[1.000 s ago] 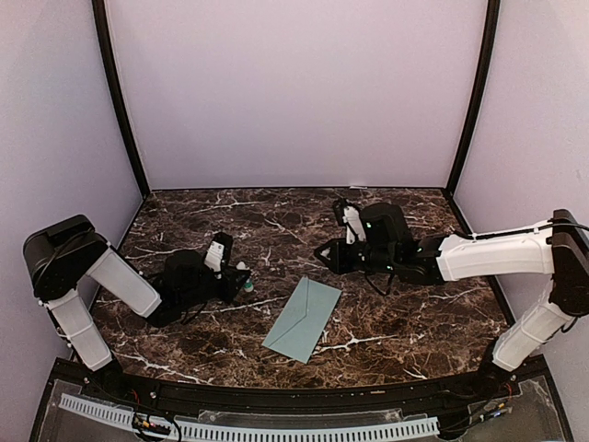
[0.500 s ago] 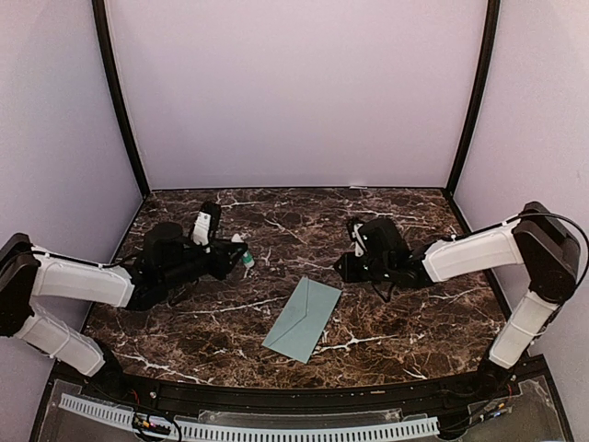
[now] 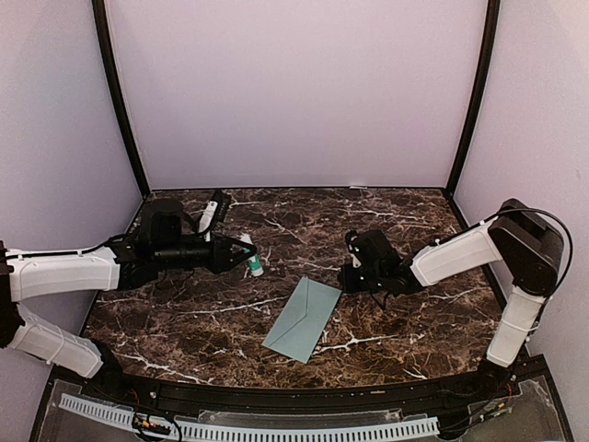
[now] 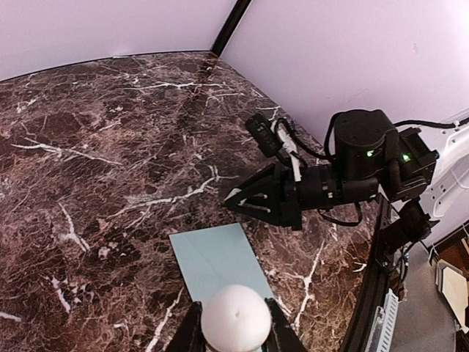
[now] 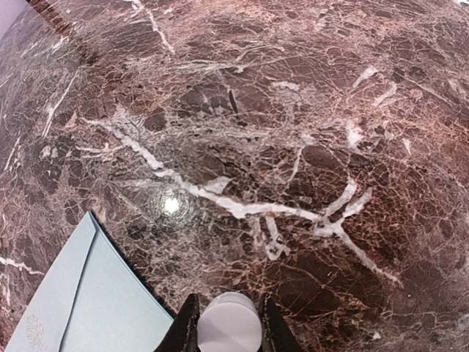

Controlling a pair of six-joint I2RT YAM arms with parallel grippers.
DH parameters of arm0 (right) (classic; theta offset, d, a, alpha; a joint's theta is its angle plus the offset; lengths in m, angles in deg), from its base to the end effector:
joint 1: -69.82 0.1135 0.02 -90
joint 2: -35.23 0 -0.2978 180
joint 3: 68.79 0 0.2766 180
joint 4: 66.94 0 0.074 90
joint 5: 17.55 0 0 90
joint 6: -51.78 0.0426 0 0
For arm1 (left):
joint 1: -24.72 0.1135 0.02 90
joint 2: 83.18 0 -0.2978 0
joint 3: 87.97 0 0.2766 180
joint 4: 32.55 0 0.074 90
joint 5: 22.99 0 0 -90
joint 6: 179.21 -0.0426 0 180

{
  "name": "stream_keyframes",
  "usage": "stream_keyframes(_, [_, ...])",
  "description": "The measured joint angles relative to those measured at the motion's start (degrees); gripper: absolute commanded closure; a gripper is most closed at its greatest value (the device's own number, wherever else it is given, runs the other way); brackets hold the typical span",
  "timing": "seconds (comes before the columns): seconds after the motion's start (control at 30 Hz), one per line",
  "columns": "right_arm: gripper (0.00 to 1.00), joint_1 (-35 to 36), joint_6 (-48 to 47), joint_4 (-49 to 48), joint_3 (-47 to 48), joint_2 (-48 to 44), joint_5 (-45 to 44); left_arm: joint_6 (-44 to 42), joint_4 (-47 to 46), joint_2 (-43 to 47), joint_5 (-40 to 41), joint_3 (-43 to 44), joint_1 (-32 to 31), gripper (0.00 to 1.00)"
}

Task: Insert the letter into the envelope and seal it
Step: Place the solid glue cap at the center of the board.

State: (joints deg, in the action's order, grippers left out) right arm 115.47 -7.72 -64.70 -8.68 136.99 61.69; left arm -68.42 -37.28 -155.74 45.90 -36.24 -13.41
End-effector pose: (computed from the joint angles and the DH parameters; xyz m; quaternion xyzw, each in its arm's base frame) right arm 0.2649 0.2596 0.1409 -0.0844 0.9129 0.1725 0.3601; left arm 0.2254 -0.1964 0.2677 0.2273 0.7601 -0.4181 0.4425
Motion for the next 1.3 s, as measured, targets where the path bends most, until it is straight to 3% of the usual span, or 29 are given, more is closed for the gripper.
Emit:
stream_keyframes(0.23, [0.63,-0.6,0.6,-0.5,-0.2,1.1,-0.2,0.5,3.3,2.4,-4.2,2.6,0.0,0.94])
stream_keyframes(0.5, [0.36,-0.9,1.0,-1.7,-0.6,1.1,-0.2,0.4,7.3,4.0,-6.1,5.9,0.8,0.95])
stream_keyframes(0.63, [0.33,-0.9,-0.3,0.7,-1.3,-2.3,-1.6,0.5,8.0,4.9,-8.3,7.5,1.0,0.96])
stream_keyframes(0.8, [0.33,-1.0,-3.7,4.0,-1.5,-16.0,-1.1,0.3,7.8,6.5,-13.0,9.9,1.1,0.97])
stream_keyframes(0.9, [0.33,-1.0,-6.5,3.2,-1.2,-25.2,4.0,0.2,6.2,7.1,-17.8,10.9,1.2,0.97])
stream_keyframes(1.03, [0.34,-0.5,-9.0,-0.8,0.1,-31.7,17.9,0.5,3.1,6.7,-25.0,11.8,1.1,0.97])
stream_keyframes(1.3, [0.38,6.7,-10.3,-4.7,7.0,-26.1,40.9,0.5,-1.6,2.9,-33.6,16.8,0.2,0.99])
